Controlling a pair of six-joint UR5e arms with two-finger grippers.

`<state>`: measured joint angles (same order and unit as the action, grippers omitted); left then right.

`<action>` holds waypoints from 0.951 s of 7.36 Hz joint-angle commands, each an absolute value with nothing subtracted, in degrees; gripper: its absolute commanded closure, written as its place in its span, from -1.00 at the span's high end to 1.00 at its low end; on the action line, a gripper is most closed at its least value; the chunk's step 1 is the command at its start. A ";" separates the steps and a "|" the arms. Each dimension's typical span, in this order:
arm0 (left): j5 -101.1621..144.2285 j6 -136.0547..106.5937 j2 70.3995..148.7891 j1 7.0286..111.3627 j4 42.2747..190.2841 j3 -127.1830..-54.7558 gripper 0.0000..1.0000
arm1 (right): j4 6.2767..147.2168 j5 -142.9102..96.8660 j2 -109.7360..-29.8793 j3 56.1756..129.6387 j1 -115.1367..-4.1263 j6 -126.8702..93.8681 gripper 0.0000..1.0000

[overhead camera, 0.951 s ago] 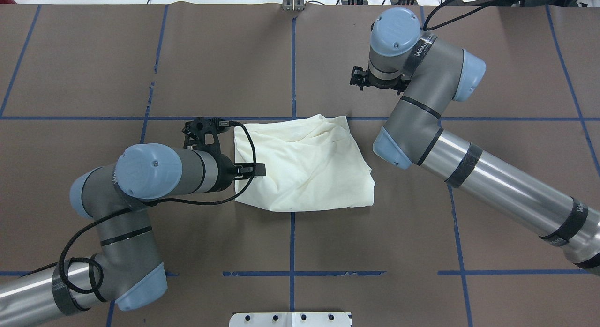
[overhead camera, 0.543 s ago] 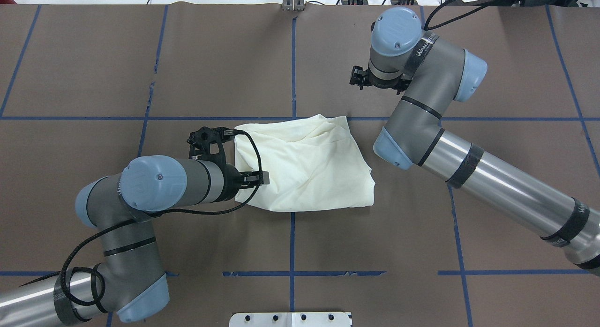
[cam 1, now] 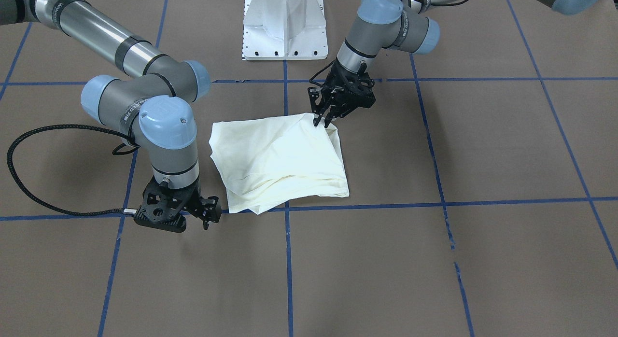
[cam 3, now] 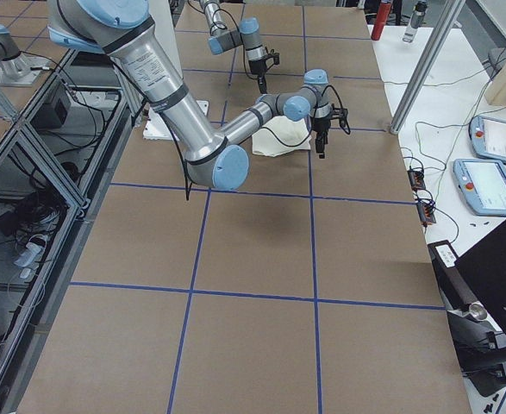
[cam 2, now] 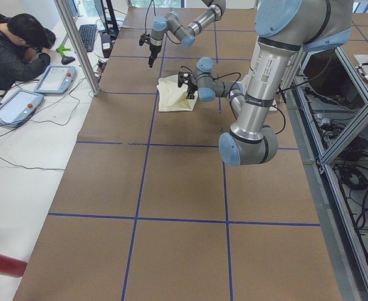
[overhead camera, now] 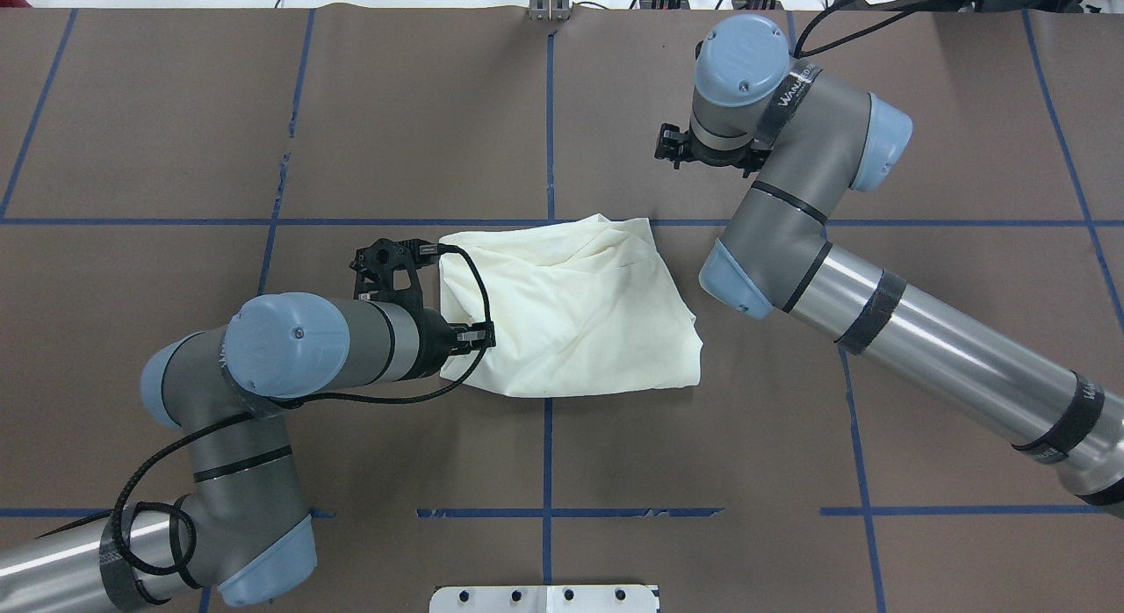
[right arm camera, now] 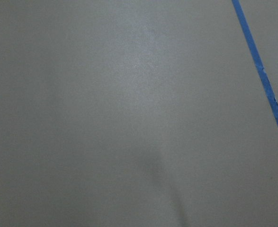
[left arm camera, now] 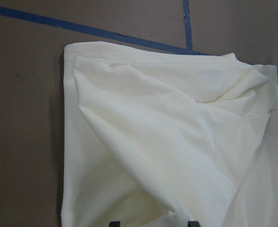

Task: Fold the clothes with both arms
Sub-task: 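Press and smooth the folded shirt's near side with the left gripper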

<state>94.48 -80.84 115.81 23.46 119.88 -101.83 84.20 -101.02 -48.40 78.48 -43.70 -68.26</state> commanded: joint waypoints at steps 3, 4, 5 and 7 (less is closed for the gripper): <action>94.22 -80.68 115.05 22.25 119.79 -101.78 -1.00 | 84.20 -100.90 -48.51 78.57 -43.68 -68.82 1.00; 94.39 -80.51 115.05 22.15 119.79 -101.78 -0.14 | 84.20 -100.90 -48.52 78.57 -43.68 -68.91 1.00; 94.31 -80.25 114.96 21.97 119.79 -101.52 0.98 | 84.20 -100.90 -48.52 78.57 -43.68 -68.91 1.00; 93.87 -80.51 114.87 21.10 119.79 -100.64 0.97 | 84.20 -100.81 -48.52 78.57 -43.68 -68.99 1.00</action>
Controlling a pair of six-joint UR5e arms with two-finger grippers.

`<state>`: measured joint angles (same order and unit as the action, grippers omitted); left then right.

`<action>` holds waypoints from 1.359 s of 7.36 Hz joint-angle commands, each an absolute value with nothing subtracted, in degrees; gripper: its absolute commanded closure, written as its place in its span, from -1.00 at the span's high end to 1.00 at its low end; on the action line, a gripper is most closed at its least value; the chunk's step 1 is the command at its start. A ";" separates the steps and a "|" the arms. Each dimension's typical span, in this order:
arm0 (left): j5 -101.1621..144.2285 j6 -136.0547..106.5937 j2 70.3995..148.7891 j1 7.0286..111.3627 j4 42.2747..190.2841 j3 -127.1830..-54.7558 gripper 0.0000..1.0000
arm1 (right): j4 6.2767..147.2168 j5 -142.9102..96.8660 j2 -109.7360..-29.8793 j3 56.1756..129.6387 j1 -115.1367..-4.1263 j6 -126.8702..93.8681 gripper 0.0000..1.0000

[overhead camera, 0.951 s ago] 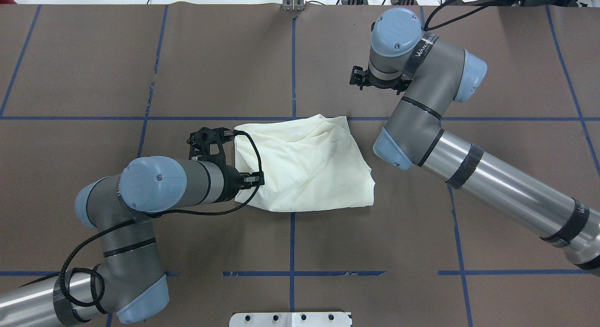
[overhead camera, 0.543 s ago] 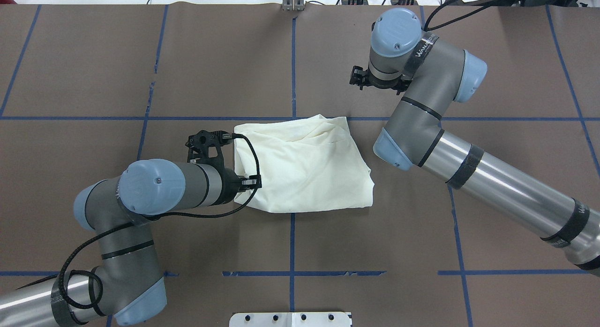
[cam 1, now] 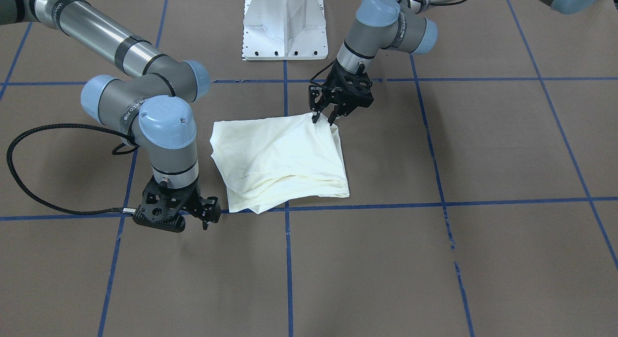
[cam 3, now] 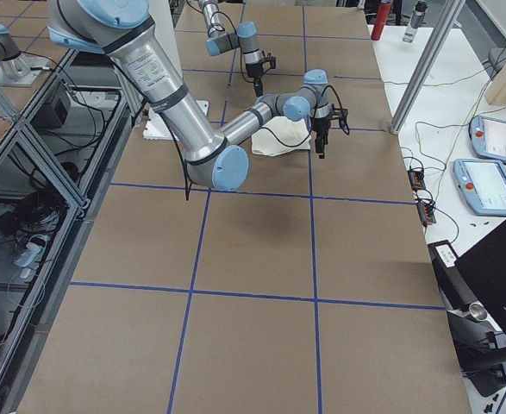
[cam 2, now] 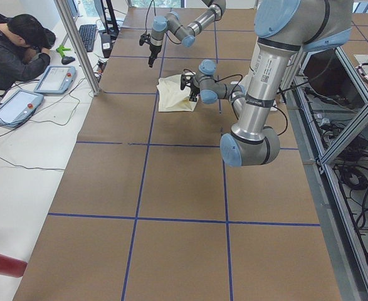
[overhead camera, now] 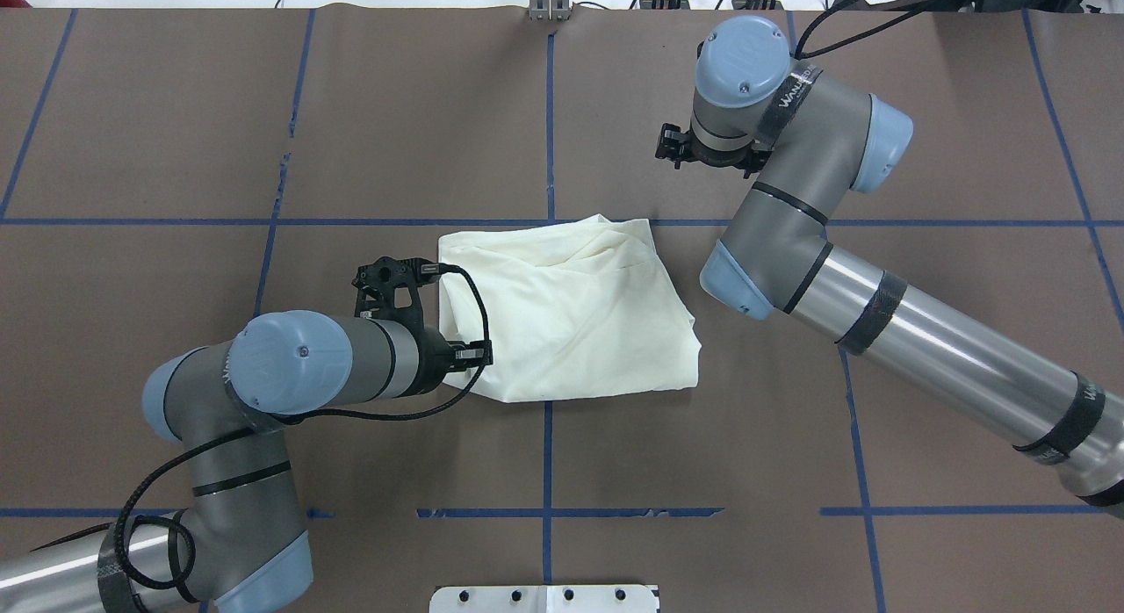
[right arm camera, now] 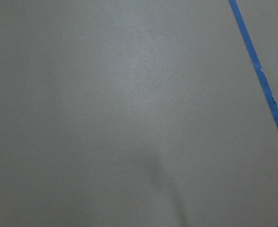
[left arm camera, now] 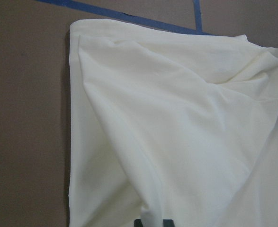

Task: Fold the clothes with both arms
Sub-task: 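Press and smooth the folded shirt's near side with the left gripper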

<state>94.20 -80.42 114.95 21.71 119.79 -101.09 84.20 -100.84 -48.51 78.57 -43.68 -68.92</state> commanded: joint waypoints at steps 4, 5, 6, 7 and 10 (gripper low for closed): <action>92.37 -82.27 114.70 19.51 119.88 -100.72 -0.58 | 84.20 -100.72 -48.60 79.01 -43.68 -68.99 1.00; 92.29 -82.27 114.61 19.51 119.88 -100.72 -0.98 | 84.20 -100.72 -48.60 79.01 -43.68 -68.99 1.00; 92.20 -82.18 114.52 19.60 119.80 -100.72 -1.00 | 84.20 -100.72 -48.52 79.01 -43.68 -68.99 1.00; 92.28 -82.18 112.87 19.60 119.88 -100.81 -1.00 | 84.20 -100.72 -48.52 79.10 -43.68 -68.99 1.00; 92.37 -81.92 112.24 19.86 119.79 -102.73 0.99 | 84.20 -100.81 -48.52 79.01 -43.68 -68.99 1.00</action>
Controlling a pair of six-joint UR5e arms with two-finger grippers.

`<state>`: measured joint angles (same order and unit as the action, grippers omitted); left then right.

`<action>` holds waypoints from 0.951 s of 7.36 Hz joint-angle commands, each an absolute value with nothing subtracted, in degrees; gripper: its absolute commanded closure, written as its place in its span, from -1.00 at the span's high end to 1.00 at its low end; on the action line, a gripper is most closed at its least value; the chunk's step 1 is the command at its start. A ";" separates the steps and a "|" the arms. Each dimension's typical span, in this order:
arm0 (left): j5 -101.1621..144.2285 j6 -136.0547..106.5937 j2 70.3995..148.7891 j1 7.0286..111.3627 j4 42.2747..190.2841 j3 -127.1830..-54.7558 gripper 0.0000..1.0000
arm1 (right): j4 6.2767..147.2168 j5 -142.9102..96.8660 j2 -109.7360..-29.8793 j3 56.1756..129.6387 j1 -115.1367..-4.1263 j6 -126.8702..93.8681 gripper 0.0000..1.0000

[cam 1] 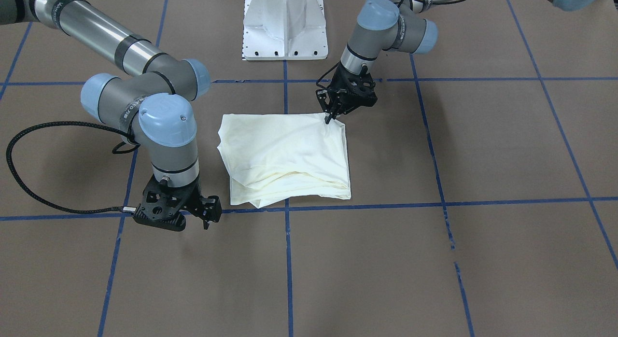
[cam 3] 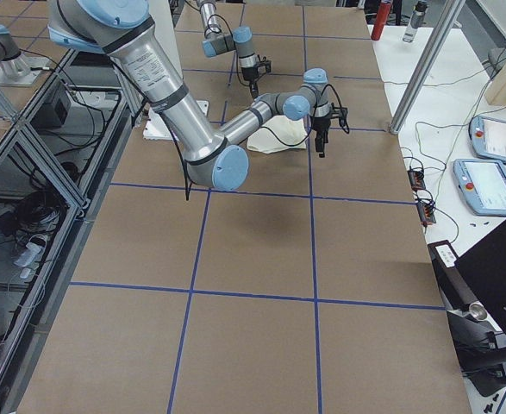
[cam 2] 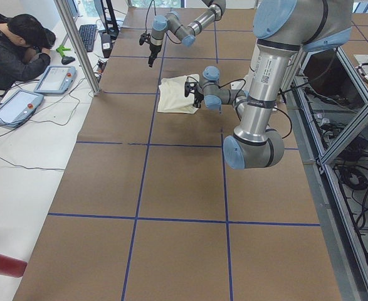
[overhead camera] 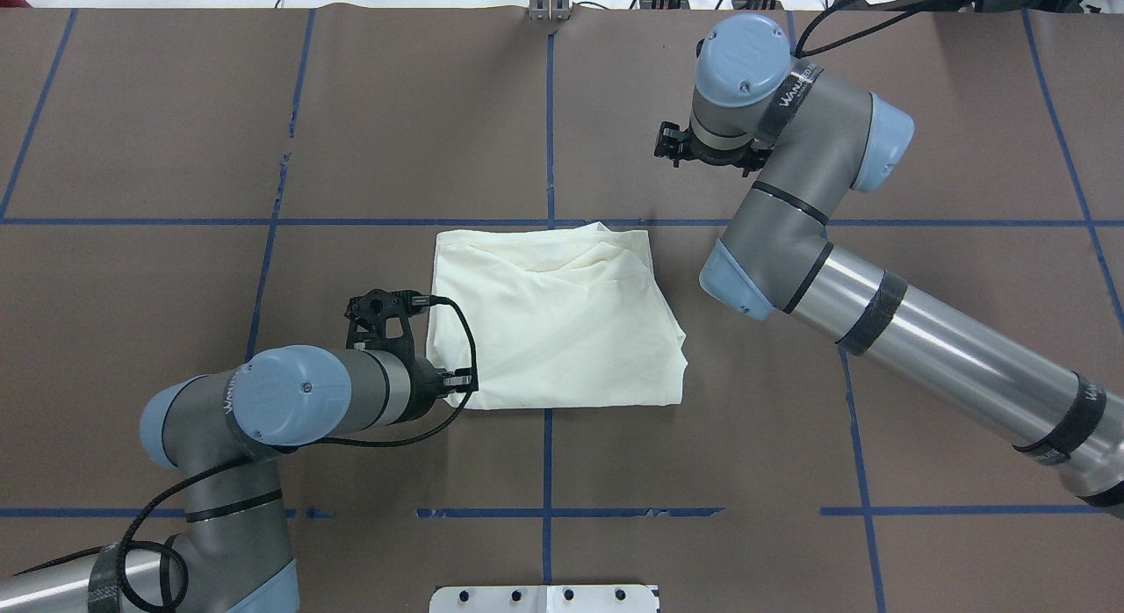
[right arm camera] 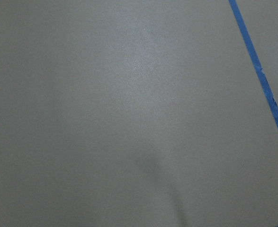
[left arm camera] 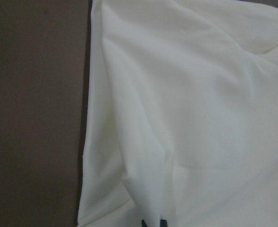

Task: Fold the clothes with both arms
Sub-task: 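Press and smooth the folded shirt's near side with the left gripper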

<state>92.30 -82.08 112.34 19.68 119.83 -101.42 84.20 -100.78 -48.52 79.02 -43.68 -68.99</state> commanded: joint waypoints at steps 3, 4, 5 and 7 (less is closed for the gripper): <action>92.90 -81.74 113.28 20.39 115.59 -106.78 1.00 | 84.20 -100.90 -48.43 79.01 -43.68 -68.91 1.00; 92.81 -81.91 114.16 20.39 115.40 -106.35 1.00 | 84.20 -100.90 -48.43 79.01 -43.68 -68.91 1.00; 92.73 -82.00 114.78 20.30 115.40 -105.91 1.00 | 84.20 -100.90 -48.43 79.10 -43.68 -68.91 1.00; 92.55 -82.44 117.76 20.21 115.40 -102.07 1.00 | 84.20 -100.90 -48.51 79.28 -43.68 -68.91 1.00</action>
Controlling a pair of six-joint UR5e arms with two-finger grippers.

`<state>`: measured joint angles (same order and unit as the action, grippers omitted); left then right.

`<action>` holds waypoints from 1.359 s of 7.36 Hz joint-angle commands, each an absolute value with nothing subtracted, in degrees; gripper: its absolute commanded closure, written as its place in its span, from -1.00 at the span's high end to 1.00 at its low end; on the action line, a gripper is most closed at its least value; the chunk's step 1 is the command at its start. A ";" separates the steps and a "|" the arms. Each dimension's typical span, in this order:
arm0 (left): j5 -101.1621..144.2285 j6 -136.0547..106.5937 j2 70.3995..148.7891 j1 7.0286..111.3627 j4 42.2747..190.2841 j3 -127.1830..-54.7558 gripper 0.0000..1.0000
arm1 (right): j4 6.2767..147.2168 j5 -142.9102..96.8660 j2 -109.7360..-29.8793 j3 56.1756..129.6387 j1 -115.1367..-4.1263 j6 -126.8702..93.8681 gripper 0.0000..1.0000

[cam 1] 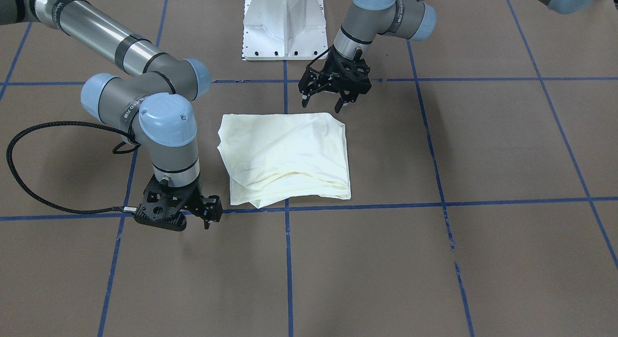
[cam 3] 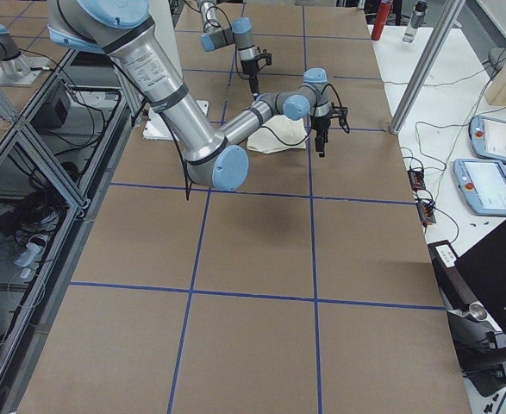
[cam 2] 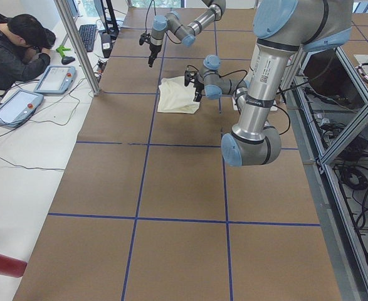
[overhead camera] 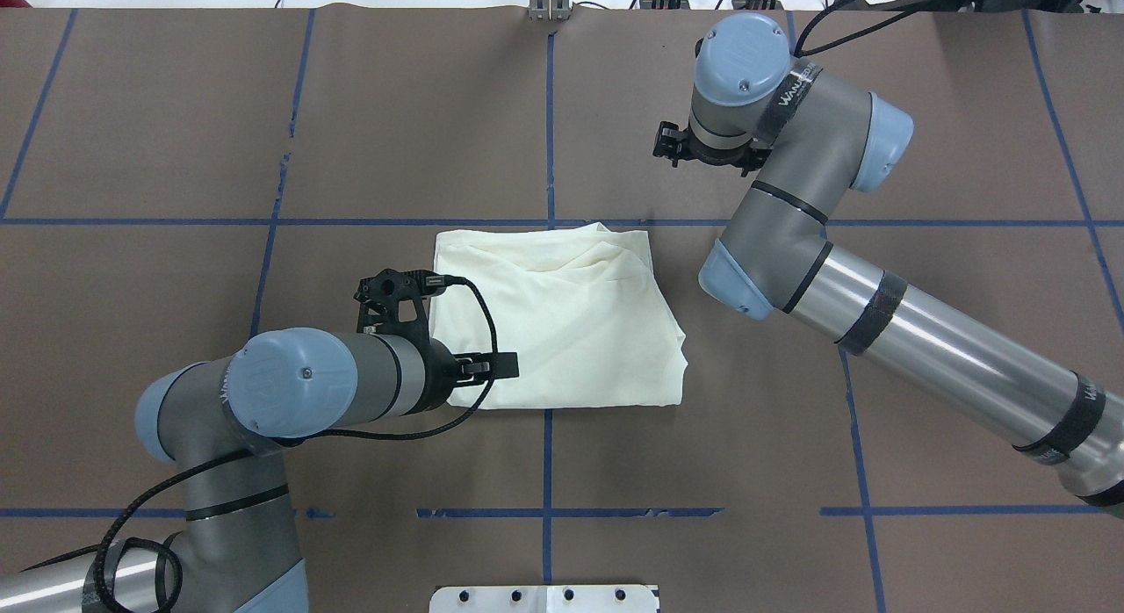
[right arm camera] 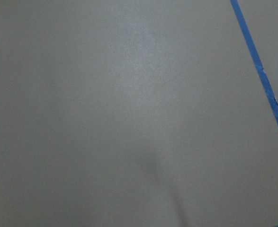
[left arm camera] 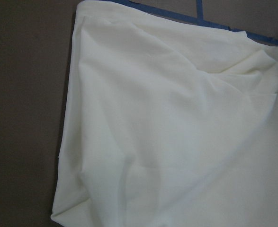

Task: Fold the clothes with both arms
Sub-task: 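Press and smooth the folded shirt's near side with the left gripper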

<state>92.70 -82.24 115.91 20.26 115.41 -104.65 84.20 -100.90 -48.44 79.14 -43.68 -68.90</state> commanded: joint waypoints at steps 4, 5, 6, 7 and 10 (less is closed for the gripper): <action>92.46 -82.62 118.48 20.30 115.84 -96.86 1.00 | 84.20 -100.90 -48.78 79.37 -43.68 -68.91 1.00; 92.46 -82.62 118.39 20.22 115.93 -96.59 1.00 | 84.20 -100.90 -48.87 79.45 -43.68 -68.91 1.00; 92.46 -82.62 118.39 20.13 115.93 -96.50 1.00 | 84.20 -100.90 -48.87 79.45 -43.68 -68.91 1.00; 92.37 -82.62 118.30 20.04 115.93 -96.16 1.00 | 84.20 -100.90 -49.04 79.89 -43.68 -68.91 1.00; 92.46 -82.53 118.30 20.13 115.75 -96.76 1.00 | 84.20 -101.16 -49.57 80.86 -43.68 -68.38 1.00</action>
